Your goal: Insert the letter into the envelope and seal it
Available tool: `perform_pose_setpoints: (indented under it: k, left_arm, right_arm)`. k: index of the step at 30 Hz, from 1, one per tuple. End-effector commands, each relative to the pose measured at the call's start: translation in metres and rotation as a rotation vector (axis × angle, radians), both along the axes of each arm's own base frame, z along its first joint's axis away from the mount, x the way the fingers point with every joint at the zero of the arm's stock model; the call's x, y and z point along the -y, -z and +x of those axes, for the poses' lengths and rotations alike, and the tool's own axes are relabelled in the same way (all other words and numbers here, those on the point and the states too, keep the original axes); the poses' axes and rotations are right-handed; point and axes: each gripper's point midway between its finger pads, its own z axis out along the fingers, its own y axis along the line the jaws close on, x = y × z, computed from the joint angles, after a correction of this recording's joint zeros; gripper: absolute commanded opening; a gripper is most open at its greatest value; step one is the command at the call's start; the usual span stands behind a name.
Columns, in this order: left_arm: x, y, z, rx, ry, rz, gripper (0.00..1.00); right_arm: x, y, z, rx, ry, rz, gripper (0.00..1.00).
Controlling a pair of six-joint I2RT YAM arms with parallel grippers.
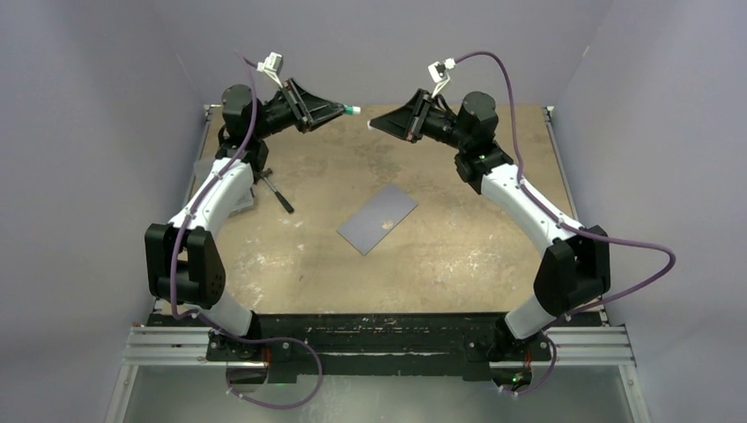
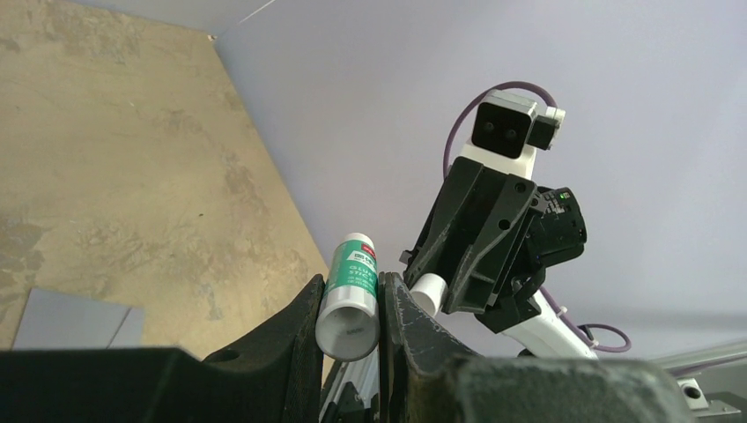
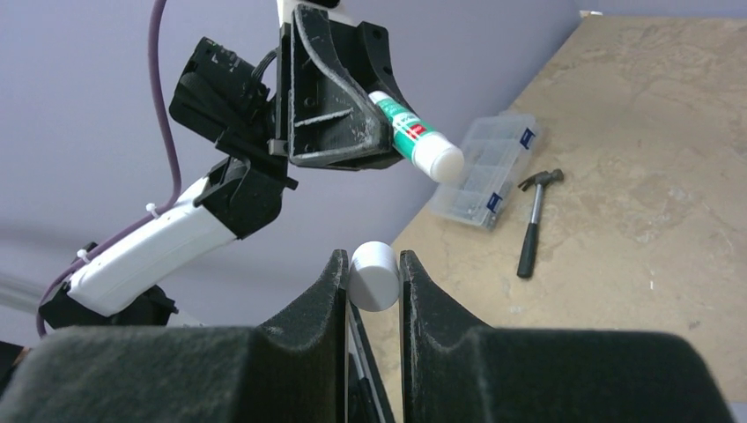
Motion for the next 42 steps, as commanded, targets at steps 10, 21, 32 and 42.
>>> perform_pose_setpoints:
  k: [10, 21, 32, 42]
  left_arm:
    - [0.007, -0.034, -0.020, 0.125, 0.087, 0.002, 0.00]
    - [0.008, -0.035, -0.022, 0.138, 0.103, 0.004, 0.00]
    - [0.009, -0.037, -0.028, 0.136, 0.131, -0.048, 0.00]
    - [0.010, -0.023, -0.023, 0.098, 0.094, -0.036, 0.00]
  right_arm:
    - [-0.010, -0.036, 0.018, 0.103, 0.056, 0.046, 0.01]
    - [-0.016, -0.031, 0.025, 0.118, 0.039, 0.028, 0.01]
    - [-0.021, -0.030, 0.021, 0.153, -0.003, 0.016, 0.01]
    - [-0.018, -0.042, 0.016, 0.183, 0.014, 0.035, 0.00]
